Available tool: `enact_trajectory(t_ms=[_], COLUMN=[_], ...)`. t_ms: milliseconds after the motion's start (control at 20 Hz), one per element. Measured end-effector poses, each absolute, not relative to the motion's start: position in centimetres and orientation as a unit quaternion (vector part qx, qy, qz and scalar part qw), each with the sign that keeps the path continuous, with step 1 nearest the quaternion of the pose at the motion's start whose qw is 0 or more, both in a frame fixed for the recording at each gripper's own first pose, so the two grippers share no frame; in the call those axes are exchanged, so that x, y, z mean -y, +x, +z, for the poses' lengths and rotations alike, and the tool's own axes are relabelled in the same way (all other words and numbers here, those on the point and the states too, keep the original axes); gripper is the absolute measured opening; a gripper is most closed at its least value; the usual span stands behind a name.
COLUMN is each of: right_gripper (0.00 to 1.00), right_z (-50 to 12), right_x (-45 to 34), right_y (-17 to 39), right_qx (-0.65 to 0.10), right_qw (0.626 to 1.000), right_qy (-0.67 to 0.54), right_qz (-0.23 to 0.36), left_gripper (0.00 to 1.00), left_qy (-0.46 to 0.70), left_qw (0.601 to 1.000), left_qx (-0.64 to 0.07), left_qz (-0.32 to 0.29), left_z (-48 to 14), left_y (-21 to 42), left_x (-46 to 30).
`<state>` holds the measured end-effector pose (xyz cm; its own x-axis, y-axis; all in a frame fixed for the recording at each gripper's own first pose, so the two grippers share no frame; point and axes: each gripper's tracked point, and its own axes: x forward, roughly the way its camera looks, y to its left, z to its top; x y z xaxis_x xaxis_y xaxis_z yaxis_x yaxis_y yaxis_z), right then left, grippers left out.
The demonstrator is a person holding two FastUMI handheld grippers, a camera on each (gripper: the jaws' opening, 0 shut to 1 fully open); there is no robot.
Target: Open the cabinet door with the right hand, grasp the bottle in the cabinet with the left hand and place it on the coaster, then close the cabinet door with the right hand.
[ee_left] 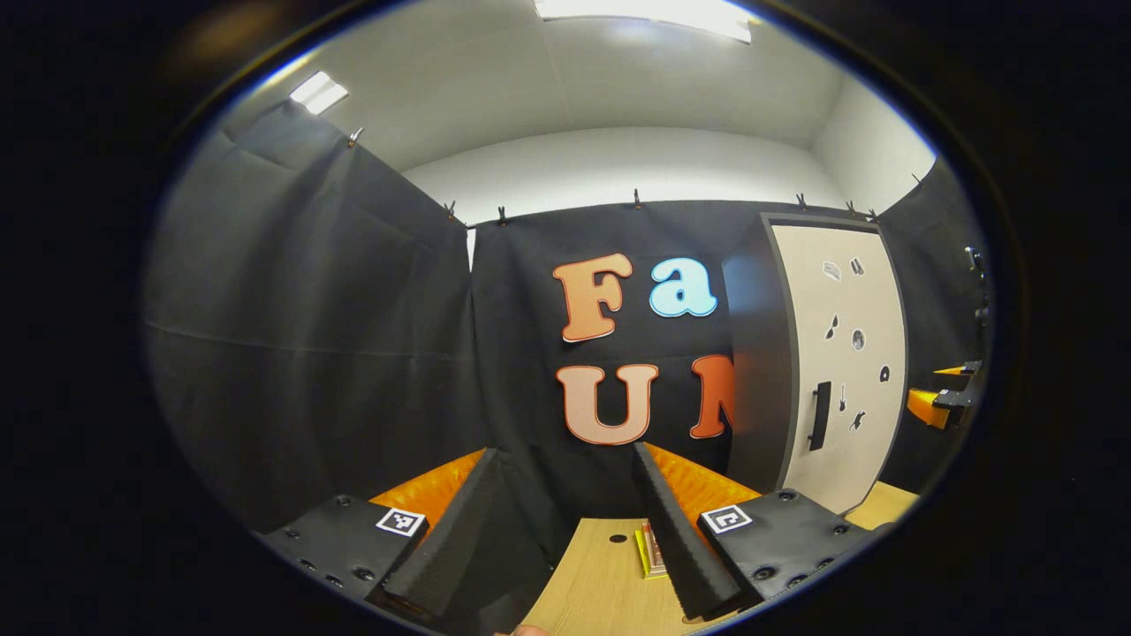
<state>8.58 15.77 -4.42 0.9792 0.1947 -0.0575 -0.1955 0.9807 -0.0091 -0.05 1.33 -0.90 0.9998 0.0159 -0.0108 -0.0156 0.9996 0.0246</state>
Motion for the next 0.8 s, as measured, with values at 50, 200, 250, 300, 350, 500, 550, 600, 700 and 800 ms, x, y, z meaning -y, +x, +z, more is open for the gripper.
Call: enact_trajectory(t_ms=[50, 200, 250, 300, 350, 500, 550, 600, 700, 800], right_gripper=[0.93, 0.93, 0.93, 0.93, 0.93, 0.93, 0.93, 0.93, 0.93, 0.93], right_z=[-4.7, -5.5, -5.9, -6.2, -6.6, -7.5, -7.9, -8.2, -9.0, -10.0], right_x=[-16.6, -19.1, -19.9, -20.6, -21.3, -23.3, -23.9, -24.4, -25.3, -26.1], right_y=[9.2, 11.1, 11.9, 12.7, 13.3, 15.6, 16.4, 17.3, 19.0, 20.4], right_qx=[-0.031, -0.042, -0.046, -0.048, -0.052, -0.06, -0.062, -0.064, -0.071, -0.084], right_qw=[0.994, 0.992, 0.991, 0.991, 0.991, 0.989, 0.989, 0.99, 0.989, 0.988], right_qy=[-0.003, 0.006, 0.007, 0.007, 0.006, 0.011, 0.01, 0.007, 0.004, 0.008], right_qz=[0.102, 0.119, 0.123, 0.124, 0.126, 0.132, 0.131, 0.129, 0.127, 0.127], left_gripper=[0.98, 0.98, 0.98, 0.98, 0.98, 0.98, 0.98, 0.98, 0.98, 0.98], left_qy=[0.014, 0.015, 0.016, 0.017, 0.019, 0.022, 0.023, 0.024, 0.025, 0.027], left_qw=[1.0, 1.0, 1.0, 1.0, 0.999, 0.999, 0.999, 0.999, 0.999, 0.998], left_qx=[-0.005, -0.006, -0.008, -0.009, -0.01, -0.012, -0.011, -0.011, -0.01, -0.01], left_qz=[0.011, 0.016, 0.019, 0.021, 0.025, 0.035, 0.038, 0.041, 0.046, 0.05], left_z=[-0.8, -1.1, -1.2, -1.4, -1.4, -1.6, -1.5, -1.5, -1.6, -1.6], left_y=[-0.1, -0.1, -0.2, -0.2, -0.2, -0.2, -0.2, -0.1, 0.2, 0.4], left_x=[-1.6, -2.2, -2.5, -2.8, -3.1, -4.2, -4.5, -4.8, -5.2, -5.6])
